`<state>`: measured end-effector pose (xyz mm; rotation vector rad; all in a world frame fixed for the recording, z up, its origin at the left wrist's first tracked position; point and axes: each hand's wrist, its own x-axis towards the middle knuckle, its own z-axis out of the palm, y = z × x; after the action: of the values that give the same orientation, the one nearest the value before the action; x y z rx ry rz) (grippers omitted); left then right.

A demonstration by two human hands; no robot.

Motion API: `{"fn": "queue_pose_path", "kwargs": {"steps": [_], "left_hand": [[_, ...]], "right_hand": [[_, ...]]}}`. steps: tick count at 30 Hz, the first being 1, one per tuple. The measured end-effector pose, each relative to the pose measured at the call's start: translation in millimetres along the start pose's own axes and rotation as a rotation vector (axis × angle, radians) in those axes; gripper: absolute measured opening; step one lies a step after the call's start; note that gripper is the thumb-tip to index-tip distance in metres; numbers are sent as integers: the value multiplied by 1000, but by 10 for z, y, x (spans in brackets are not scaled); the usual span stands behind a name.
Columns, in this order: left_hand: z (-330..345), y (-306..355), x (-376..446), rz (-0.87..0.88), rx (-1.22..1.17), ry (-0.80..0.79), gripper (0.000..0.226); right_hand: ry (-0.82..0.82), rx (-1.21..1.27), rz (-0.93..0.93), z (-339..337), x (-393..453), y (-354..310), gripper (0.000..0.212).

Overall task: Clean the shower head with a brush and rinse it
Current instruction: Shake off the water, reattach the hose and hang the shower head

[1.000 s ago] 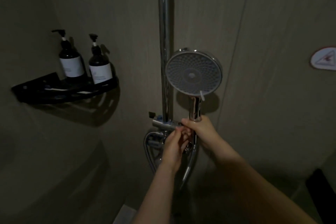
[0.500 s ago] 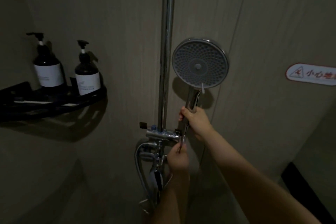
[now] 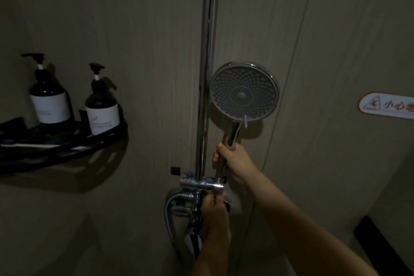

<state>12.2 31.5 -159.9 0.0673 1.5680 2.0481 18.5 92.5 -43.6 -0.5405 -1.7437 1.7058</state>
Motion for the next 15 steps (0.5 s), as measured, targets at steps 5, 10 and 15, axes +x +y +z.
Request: {"fn": "queue_pose_path", "kwargs": {"steps": [5, 10, 15], "left_hand": [[-40, -181, 111, 35, 90, -5, 13], [-5, -245, 184, 44, 119, 78, 15], [30, -224, 179, 85, 58, 46, 19]], "right_hand": [[-47, 101, 35, -20, 57, 162, 27], [-49, 77, 62, -61, 136, 291, 26], [-80, 43, 44, -47, 143, 315, 30]]}}
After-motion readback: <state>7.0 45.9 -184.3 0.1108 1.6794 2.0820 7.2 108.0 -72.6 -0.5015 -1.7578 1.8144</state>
